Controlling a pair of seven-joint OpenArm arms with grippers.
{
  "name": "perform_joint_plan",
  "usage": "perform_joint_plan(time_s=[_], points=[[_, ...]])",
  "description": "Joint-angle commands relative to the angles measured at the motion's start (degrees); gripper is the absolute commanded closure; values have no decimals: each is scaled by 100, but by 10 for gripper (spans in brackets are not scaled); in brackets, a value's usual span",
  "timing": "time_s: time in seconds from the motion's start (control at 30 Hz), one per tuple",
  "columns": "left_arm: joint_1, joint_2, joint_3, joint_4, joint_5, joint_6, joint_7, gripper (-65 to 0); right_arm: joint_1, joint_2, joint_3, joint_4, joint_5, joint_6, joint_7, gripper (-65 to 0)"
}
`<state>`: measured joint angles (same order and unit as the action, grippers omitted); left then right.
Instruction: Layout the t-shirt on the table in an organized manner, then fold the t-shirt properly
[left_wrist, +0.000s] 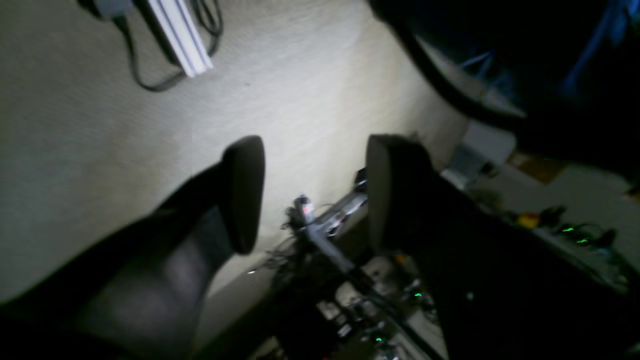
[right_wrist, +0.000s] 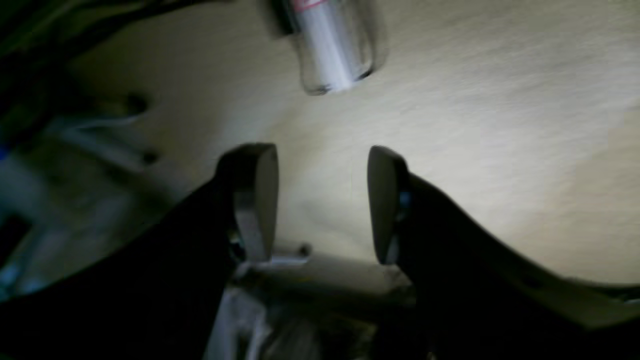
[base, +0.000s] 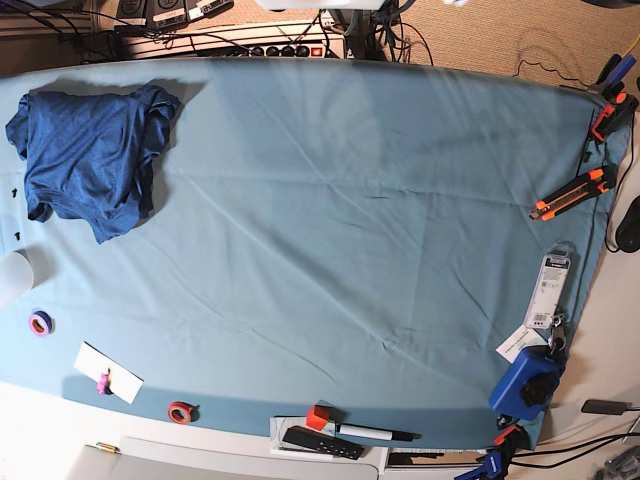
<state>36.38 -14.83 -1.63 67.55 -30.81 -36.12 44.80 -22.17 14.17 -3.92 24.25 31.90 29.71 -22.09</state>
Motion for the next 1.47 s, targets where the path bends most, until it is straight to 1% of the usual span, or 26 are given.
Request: perform_joint_plan(time_s=[0.0, 0.07, 0.13, 0.2, 0.27, 0.3, 0.43, 0.53, 0.67, 0.77, 0.8, 0.83, 0.93, 1.03, 1.1, 1.2, 1.23, 1.33, 1.43], points=[[33, 31, 98, 17, 166, 184, -81, -304, -17, 50, -2, 7, -85, -85, 144, -283], [-92, 138, 247, -59, 555, 688, -315, -304, 66, 24, -15, 7, -271, -343, 323, -283], [-236, 221, 339, -203, 857, 1095, -535, -304, 199, -33, -15, 7, -348, -632, 341, -283], [-389, 299, 339, -363, 1115, 1342, -636, -304, 330, -98, -15, 4, -345, -914, 350, -283], [-551, 363, 339, -546, 1233, 1464, -638, -304, 487, -173, -15, 4, -348, -1196, 348, -283], [-634, 376, 339, -645, 1244, 1473, -654, -304, 568, -219, -15, 4, -350, -1298, 345, -283], [-868, 387, 339, -988, 1272, 1471, -960, -304, 887, -424, -15, 4, -350, -1429, 343, -283], [-1032, 389, 339, -1182, 1528, 1471, -1196, -300, 1082, -608, -15, 7, -398, -1517, 323, -283], [-1268, 387, 339, -1368, 2037, 1475, -1613, -219, 1211, -778, -15, 7, -807, -1729, 258, -283], [-1469, 387, 339, -1471, 2144, 1480, -1635, -210, 1244, -796, -15, 7, -940, -1816, 254, -273], [-1534, 387, 339, -1495, 2149, 1534, -1637, -209, 1250, -785, -15, 7, -975, -1851, 234, -272], [-1585, 387, 339, -1508, 2173, 1624, -1637, -206, 1252, -780, -15, 7, -1005, -1886, 216, -252], [-1716, 389, 339, -1508, 2236, 1878, -1635, -157, 1250, -756, -15, 7, -1012, -2107, 199, -141], [-1768, 400, 339, -1508, 2234, 1989, -1641, -110, 1255, -750, -15, 7, -1012, -2122, 221, -64], [-1784, 428, 339, -1508, 2387, 2033, -1685, -84, 1268, -756, -15, 13, -1008, -2120, 221, -22], [-1781, 485, 339, -1508, 2721, 2022, -1790, -39, 1283, -769, -15, 17, -981, -2116, 225, -14], [-1781, 483, 339, -1510, 2743, 2002, -1814, -34, 1283, -778, -15, 17, -903, -2107, 223, -14], [-1799, 483, 339, -1508, 2675, 2002, -1836, -34, 1279, -785, -15, 17, -721, -2107, 225, -14], [-1816, 483, 339, -1508, 2389, 2002, -1832, -34, 1281, -782, -15, 17, -708, -2107, 225, -14]])
